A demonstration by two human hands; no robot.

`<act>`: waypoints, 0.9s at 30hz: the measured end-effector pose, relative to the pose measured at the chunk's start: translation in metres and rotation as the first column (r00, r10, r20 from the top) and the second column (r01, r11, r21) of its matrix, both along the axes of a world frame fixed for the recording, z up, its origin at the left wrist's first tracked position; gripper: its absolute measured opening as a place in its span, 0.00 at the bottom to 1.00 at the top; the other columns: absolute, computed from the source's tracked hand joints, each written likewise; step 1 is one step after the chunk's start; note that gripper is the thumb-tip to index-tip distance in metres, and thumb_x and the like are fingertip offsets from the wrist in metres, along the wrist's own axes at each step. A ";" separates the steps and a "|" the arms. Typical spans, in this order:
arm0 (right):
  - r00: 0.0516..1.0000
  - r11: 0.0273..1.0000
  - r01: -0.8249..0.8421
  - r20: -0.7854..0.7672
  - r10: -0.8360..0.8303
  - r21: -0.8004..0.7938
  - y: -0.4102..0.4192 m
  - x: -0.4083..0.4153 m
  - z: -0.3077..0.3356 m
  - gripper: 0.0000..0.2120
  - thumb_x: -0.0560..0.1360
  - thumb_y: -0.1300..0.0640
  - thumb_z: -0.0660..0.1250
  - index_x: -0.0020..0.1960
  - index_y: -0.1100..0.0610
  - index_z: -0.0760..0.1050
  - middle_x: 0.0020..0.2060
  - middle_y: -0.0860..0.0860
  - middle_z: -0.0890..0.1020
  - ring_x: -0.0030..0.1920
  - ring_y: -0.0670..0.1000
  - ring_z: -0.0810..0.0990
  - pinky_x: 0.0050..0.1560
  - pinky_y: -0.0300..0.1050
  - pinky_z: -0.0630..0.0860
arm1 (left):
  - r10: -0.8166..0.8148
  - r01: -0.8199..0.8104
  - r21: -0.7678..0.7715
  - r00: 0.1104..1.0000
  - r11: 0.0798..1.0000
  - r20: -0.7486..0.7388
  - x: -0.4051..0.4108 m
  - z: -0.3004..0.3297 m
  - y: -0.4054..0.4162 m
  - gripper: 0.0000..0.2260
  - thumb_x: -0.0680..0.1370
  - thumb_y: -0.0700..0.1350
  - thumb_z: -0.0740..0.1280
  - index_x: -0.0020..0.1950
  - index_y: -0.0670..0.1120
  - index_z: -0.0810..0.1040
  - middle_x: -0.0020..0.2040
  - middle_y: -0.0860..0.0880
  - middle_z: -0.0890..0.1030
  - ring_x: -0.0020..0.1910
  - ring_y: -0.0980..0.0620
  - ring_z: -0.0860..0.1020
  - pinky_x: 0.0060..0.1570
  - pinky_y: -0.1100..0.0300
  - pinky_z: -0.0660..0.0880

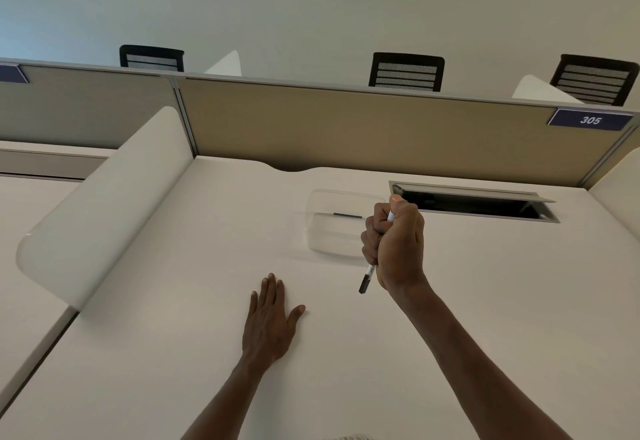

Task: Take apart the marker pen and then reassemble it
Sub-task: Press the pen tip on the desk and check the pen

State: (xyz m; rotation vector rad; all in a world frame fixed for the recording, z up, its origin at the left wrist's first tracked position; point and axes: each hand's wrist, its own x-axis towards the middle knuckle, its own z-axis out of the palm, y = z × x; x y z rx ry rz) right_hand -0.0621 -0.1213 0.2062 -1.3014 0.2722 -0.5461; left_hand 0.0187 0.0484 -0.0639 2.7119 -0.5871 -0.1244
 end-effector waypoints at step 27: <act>0.999 0.978 -0.046 0.007 0.045 0.205 -0.006 0.004 -0.005 0.23 0.82 0.43 0.49 0.32 0.53 0.54 0.24 0.47 0.55 0.25 0.48 0.48 0.28 0.39 0.45 | 0.003 -0.005 -0.041 0.999 0.999 -0.032 0.001 0.000 0.000 0.37 0.79 0.65 0.48 0.79 0.42 0.47 0.80 0.47 0.43 0.79 0.52 0.41 0.77 0.53 0.41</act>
